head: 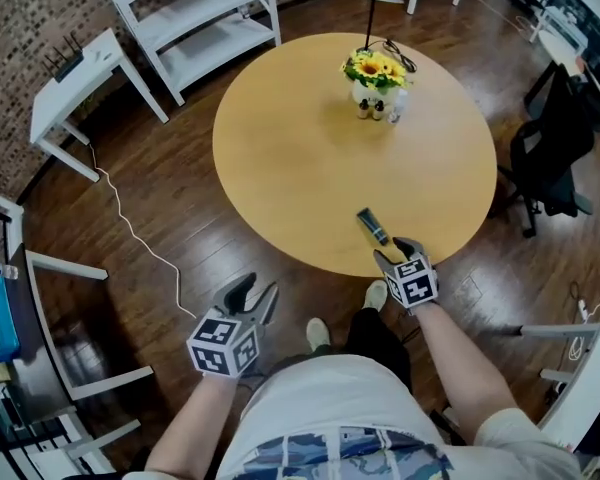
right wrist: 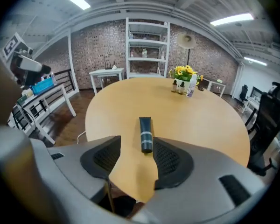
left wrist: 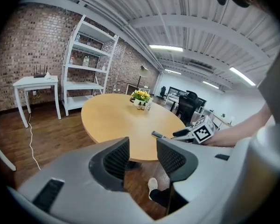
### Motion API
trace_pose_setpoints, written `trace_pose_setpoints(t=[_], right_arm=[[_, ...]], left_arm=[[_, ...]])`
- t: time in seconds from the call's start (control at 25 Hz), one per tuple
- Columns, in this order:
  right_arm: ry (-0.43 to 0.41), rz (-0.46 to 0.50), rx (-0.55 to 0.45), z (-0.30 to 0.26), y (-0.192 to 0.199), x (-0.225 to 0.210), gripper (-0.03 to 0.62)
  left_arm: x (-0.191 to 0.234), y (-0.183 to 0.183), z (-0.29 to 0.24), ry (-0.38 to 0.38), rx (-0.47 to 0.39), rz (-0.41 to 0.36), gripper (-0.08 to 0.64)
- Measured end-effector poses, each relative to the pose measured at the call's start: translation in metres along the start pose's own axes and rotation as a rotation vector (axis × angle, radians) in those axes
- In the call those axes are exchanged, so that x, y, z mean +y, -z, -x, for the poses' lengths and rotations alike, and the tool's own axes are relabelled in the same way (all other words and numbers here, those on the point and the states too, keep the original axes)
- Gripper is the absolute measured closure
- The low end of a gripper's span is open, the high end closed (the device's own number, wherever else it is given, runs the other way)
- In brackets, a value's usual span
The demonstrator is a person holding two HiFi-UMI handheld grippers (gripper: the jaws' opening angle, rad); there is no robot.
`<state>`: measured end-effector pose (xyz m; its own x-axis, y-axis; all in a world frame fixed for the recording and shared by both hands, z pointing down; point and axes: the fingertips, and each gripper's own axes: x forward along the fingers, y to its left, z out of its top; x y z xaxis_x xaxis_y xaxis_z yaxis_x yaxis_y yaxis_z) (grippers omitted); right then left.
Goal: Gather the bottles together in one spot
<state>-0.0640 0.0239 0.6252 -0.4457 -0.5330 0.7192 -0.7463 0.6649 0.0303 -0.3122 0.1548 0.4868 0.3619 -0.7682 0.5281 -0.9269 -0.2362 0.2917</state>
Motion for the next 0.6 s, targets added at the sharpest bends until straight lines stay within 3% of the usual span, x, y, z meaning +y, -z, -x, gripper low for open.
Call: trace_pose_setpoints(t=[0.2,0.32,0.36,0.4,0.6], right_arm=[[-0.014,0.06,0.102,-0.055,0.01,-0.016,0.348],[-0.051,0.019,0.092,-0.065,0.009,-0.019,0.386],[-0.058,0.014,0.093,-0.065,0.009,-0.019,0.446],[-0.064,0.01,0.095,-0.064,0.01,-0.017,0.459],[-0.078,-0.079,0.03,-0.04,0.003,-0.021,0.46]], left_arm=[[0.016,0.001,0.014,-0.038,0.026,-0.004,0.377],[0.022,0.006,0.014,-0.049,0.04,0.003,0.377],[0.022,0.007,0.012,-0.047,0.044,0.005,0.377],[0.022,0.008,0.009,-0.042,0.049,0.006,0.377],[0.004,-0.001,-0.026,0.032,0.075,-0.014,0.377]])
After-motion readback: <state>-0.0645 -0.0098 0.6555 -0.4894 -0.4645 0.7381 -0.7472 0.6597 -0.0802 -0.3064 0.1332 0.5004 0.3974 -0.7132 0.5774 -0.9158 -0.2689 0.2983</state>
